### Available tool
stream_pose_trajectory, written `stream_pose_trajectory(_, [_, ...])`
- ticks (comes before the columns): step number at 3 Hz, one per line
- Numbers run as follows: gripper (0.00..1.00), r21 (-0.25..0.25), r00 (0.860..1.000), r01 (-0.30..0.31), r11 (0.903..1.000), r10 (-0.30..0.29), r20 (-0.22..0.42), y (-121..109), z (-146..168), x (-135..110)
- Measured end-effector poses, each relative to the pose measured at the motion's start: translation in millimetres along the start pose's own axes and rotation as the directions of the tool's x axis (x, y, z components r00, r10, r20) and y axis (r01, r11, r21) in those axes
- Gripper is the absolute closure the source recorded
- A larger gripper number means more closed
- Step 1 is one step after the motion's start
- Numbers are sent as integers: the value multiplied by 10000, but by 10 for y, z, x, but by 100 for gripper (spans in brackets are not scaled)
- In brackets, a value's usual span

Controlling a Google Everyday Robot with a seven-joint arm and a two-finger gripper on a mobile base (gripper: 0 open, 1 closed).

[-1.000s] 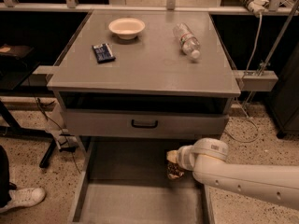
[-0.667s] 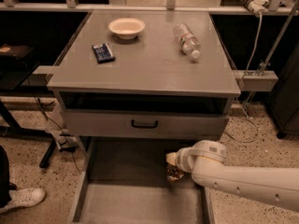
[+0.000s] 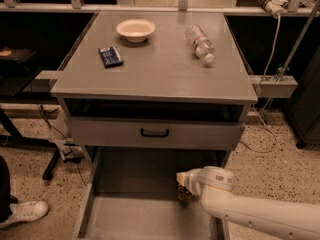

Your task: Place orange can into middle drawer

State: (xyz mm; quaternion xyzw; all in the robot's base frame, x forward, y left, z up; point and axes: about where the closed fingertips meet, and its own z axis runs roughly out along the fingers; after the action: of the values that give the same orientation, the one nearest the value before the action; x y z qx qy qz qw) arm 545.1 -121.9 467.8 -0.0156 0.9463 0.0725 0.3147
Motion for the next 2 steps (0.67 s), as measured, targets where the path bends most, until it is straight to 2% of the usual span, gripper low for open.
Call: stream_pose_trajectory(2, [100, 259, 9966, -774, 9967, 766, 299, -36, 151, 215])
